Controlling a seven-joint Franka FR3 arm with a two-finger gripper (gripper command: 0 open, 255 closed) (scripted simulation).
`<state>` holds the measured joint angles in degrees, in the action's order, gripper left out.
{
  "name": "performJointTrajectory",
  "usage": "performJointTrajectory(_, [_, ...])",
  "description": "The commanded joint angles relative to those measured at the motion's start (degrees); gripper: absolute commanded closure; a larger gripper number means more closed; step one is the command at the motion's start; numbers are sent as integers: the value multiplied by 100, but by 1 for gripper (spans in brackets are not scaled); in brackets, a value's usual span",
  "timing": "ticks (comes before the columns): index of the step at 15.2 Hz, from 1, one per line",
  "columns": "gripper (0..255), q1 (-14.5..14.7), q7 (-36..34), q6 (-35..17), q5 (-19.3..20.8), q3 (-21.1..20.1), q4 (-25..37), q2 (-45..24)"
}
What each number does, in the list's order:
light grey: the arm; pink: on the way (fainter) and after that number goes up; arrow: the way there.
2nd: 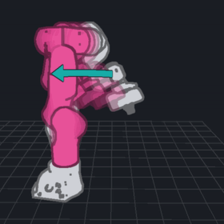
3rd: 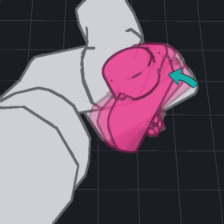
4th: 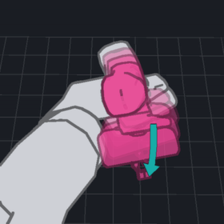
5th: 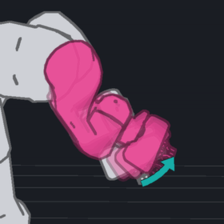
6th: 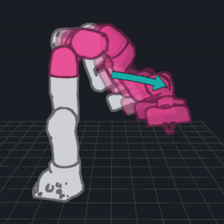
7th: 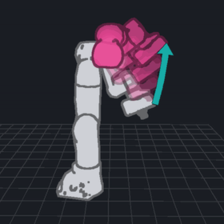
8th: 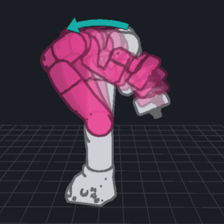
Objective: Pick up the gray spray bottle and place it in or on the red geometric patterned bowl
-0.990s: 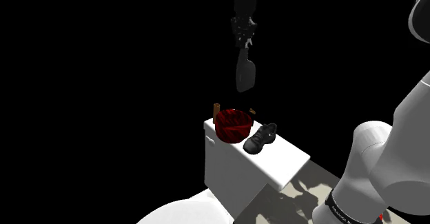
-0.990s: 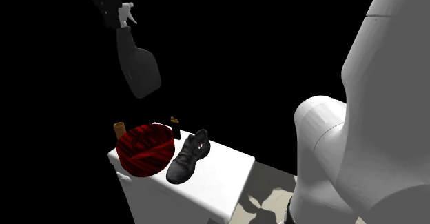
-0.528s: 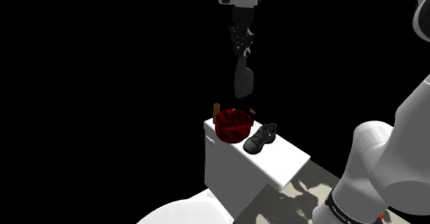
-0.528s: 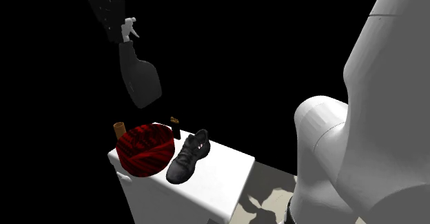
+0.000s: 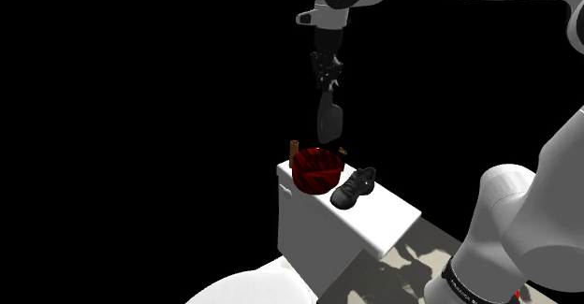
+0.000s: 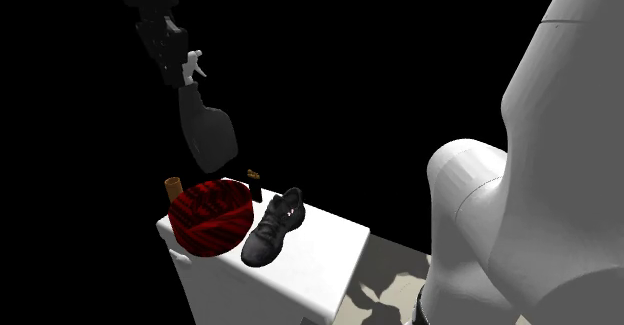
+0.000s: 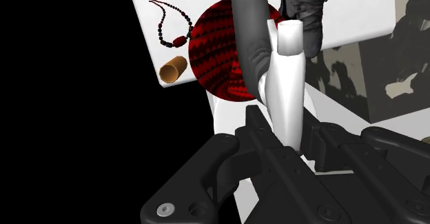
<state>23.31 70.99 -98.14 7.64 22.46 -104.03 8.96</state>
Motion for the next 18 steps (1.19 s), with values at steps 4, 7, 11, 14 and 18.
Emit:
performJointTrajectory(4, [255, -7, -45, -390, 24, 5, -423, 38])
performJointTrajectory(7, [255, -13, -64, -620, 34, 14, -661, 45])
performJointTrajectory(11, [255, -21, -85, -927, 44, 29, -958, 35])
performJointTrajectory(14, [255, -27, -96, -1144, 47, 41, -1156, 14])
performJointTrajectory(18, [255, -27, -96, -1144, 47, 41, -1156, 14])
